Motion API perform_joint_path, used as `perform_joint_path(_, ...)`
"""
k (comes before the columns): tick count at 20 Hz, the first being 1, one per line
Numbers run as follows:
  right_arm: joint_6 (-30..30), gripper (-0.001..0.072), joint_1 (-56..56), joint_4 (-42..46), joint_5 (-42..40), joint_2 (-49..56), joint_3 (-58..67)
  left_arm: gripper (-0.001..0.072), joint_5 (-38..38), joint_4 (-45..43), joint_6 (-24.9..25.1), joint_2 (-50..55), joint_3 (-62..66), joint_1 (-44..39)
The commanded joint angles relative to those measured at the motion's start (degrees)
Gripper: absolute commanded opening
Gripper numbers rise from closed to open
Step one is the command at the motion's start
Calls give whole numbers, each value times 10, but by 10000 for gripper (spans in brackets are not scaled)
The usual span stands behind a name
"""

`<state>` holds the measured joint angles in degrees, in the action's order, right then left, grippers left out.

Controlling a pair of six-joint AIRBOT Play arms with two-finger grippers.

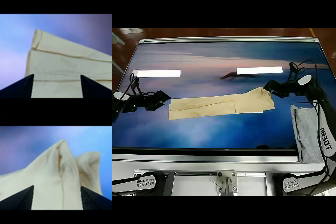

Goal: Fold the shirts.

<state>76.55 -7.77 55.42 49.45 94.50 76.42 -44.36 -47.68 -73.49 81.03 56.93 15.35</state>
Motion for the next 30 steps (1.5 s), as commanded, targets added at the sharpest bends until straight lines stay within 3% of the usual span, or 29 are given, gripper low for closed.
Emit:
perform_joint_path(1, 1, 682, -31, 85, 98, 6, 16, 703, -32, 7, 8, 8, 18, 28)
perform_joint_path(4, 4, 687, -51, 119, 162, 12, 15, 703, -83, 8, 8, 7, 26, 55)
perform_joint_path(8, 15, 688, -47, 24, 127, 48, 16, 701, -114, 7, 10, 6, 26, 56)
perform_joint_path(15, 23, 678, 15, -33, 94, 116, 16, 694, -155, 8, 34, 6, 26, 54)
perform_joint_path(16, 21, 643, 19, -34, 92, 115, 16, 693, -157, 8, 34, 6, 26, 52)
perform_joint_path(17, 17, 357, 19, -35, 100, 113, 22, 680, -157, 8, 34, 6, 26, 49)
perform_joint_path(18, 19, 55, 17, -35, 112, 108, 29, 600, -157, 8, 35, 6, 26, 45)
perform_joint_path(19, 18, 64, 14, -36, 123, 98, 35, 514, -155, 8, 34, 6, 26, 41)
perform_joint_path(22, 8, 63, 8, -35, 150, 38, 41, 154, -155, 12, 34, 6, 26, 7)
perform_joint_path(23, 8, 63, 8, -35, 163, 12, 41, 95, -154, 12, 34, 6, 26, -14)
perform_joint_path(24, 8, 63, 8, -34, 179, -14, 41, 52, -152, 12, 34, 6, 26, -42)
perform_joint_path(27, 10, 64, 15, -34, 227, -83, 41, 51, -133, 69, 34, 6, 26, -150)
perform_joint_path(30, 19, 63, 23, -24, 277, -144, 41, 38, 0, 131, 21, 9, 26, -283)
